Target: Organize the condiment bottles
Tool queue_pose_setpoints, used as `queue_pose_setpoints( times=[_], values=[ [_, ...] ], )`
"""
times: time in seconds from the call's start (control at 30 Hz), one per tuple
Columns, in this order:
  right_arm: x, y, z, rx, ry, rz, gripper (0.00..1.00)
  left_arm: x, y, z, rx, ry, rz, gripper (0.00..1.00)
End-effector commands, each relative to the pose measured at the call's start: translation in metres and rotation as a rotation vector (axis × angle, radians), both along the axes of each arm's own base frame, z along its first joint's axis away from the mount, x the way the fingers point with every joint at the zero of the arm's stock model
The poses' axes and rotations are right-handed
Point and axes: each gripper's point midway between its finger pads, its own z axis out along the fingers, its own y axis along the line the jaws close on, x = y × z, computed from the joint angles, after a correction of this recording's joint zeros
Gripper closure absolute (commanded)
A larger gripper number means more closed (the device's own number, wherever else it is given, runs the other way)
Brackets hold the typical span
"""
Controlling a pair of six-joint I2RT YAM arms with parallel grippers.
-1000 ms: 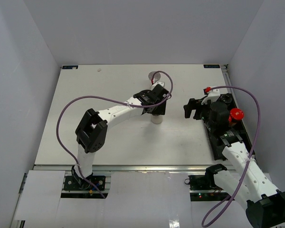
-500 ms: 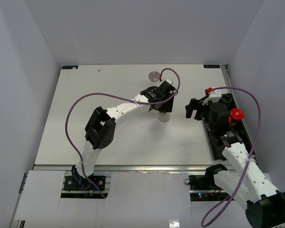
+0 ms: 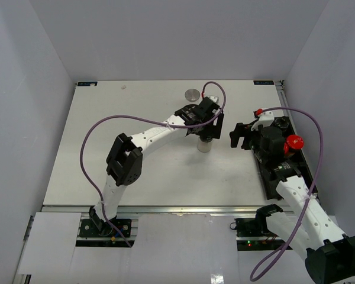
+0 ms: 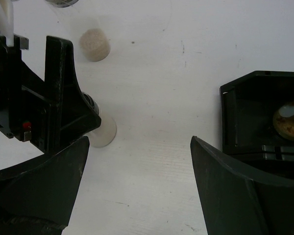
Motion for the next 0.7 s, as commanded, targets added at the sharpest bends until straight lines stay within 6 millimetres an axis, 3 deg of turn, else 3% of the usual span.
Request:
queue_pose_setpoints(
  times=[0.0,0.07,0.13,0.2,0.33,0.43,0.53,0.67],
  values=[
    [0.005,0.018,0.025,0.024,-0.049,0.098,0.10,0.008,0.004,0.094,-0.091,-0.140,0.013,0.02],
    [0.005,0.024,0.029,0.031,-0.053,0.129,0.10,0.011,0.018,0.123,-0.104,-0.184,0.045,0.02],
    [0.003,0.034,0.035,0.049,-0.062,0.184,0.10,0.016,0.038,0.136,-0.119,-0.181,0.067,0.02],
    [0.006,0.041,0.041,0.063,-0.079,0.215,0.10,0.026,0.070,0.149,-0.136,-0.172,0.124,0.02],
    [0.016,0.068,0.044,0.087,-0.065,0.324,0.10,0.036,0.152,0.149,-0.181,-0.144,0.260,0.02],
    [0.028,0.084,0.025,0.055,0.001,0.339,0.10,0.026,0.213,0.148,-0.224,-0.171,0.350,0.02],
    [0.038,0.094,0.022,0.018,0.013,0.333,0.10,0.013,0.243,0.142,-0.235,-0.183,0.380,0.02],
    [0.046,0.119,-0.001,-0.049,0.066,0.355,0.10,-0.007,0.286,0.120,-0.245,-0.165,0.428,0.02]
  ],
)
